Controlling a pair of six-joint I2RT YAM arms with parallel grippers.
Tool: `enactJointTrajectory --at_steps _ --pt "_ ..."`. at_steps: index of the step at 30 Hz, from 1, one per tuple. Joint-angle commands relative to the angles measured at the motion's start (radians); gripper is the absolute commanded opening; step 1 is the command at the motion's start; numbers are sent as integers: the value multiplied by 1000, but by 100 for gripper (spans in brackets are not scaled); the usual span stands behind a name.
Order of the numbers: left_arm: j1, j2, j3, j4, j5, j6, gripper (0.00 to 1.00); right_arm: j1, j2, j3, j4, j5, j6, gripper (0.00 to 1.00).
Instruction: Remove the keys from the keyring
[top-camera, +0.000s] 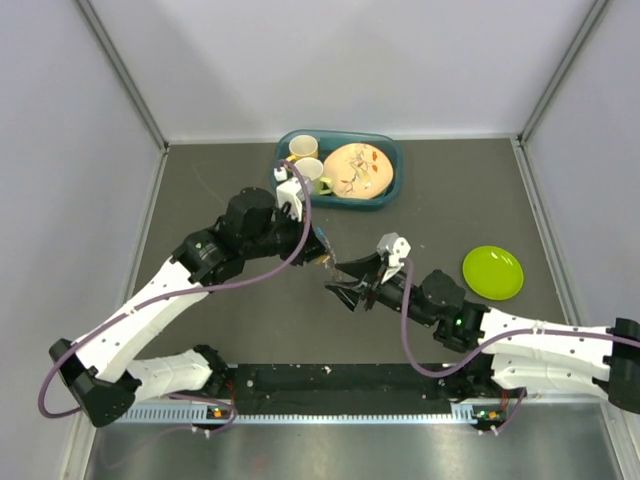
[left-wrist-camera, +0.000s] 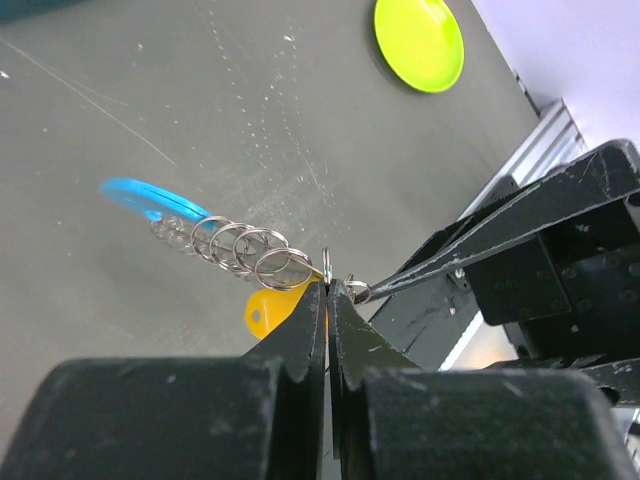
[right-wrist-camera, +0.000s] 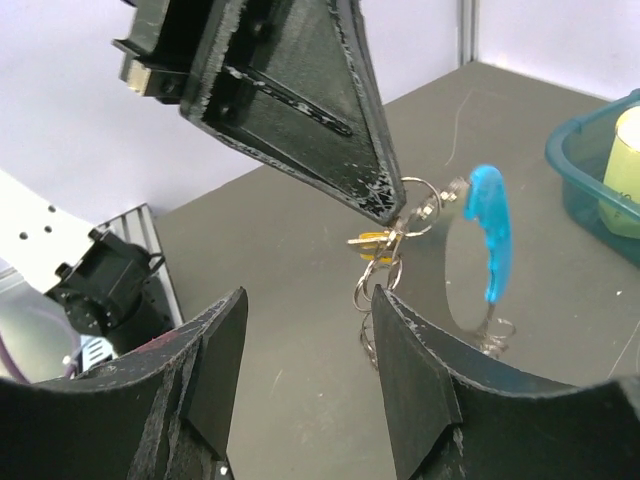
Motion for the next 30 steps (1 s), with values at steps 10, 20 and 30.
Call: enactJointTrajectory --at_steps 10,20,30 --pt "-1 -38 90 -58 -242 -140 0 17 54 4 162 61 14 47" --pt "0 -38 108 -77 -331 -180 0 30 111 -39 335 102 -62 53" --pt "-1 -65 90 -75 -351 -272 0 38 192 58 387 65 -105 53"
